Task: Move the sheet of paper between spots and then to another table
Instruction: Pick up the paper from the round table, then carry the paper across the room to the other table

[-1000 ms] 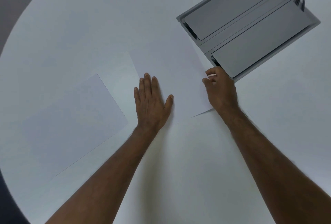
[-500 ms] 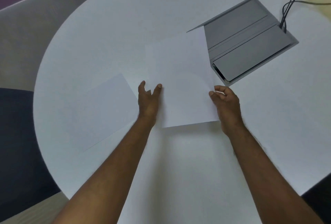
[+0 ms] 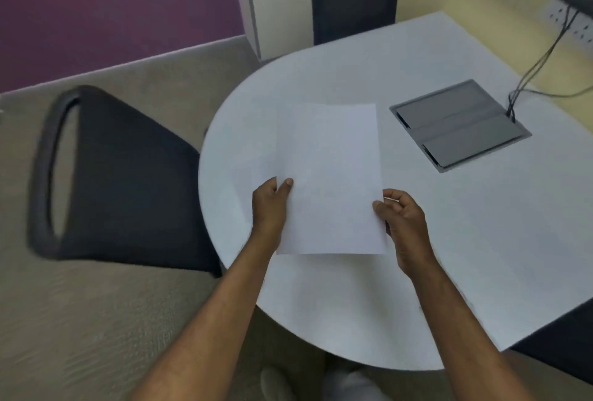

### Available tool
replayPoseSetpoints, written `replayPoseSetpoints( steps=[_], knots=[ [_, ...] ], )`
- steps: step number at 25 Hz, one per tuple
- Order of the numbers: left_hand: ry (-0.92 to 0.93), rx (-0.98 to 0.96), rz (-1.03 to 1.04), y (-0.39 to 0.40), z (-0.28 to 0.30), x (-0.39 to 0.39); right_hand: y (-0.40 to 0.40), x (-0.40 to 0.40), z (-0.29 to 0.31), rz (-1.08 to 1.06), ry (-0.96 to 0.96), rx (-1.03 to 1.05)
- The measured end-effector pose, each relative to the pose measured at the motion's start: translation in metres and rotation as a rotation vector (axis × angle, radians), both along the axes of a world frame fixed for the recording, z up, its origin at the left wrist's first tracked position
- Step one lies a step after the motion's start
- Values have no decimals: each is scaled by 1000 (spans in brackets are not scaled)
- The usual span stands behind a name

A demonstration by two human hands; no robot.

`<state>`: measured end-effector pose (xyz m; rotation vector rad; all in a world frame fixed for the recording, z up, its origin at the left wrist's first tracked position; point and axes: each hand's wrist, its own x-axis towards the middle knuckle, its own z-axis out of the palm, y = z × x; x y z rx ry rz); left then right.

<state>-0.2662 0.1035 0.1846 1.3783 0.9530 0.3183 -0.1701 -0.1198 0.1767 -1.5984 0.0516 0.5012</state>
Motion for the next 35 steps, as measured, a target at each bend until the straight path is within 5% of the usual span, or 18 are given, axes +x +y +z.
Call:
replayPoseSetpoints(
  steps=[8, 17, 35],
  knots=[
    [-131, 162, 246, 91, 96, -183, 125, -126, 84, 218, -120, 139],
    [-255, 226, 484, 210, 153, -289, 296, -190, 138, 490, -197, 234],
    [-306, 218, 385, 570, 152, -271, 637, -181, 163, 462, -230, 263]
  ],
)
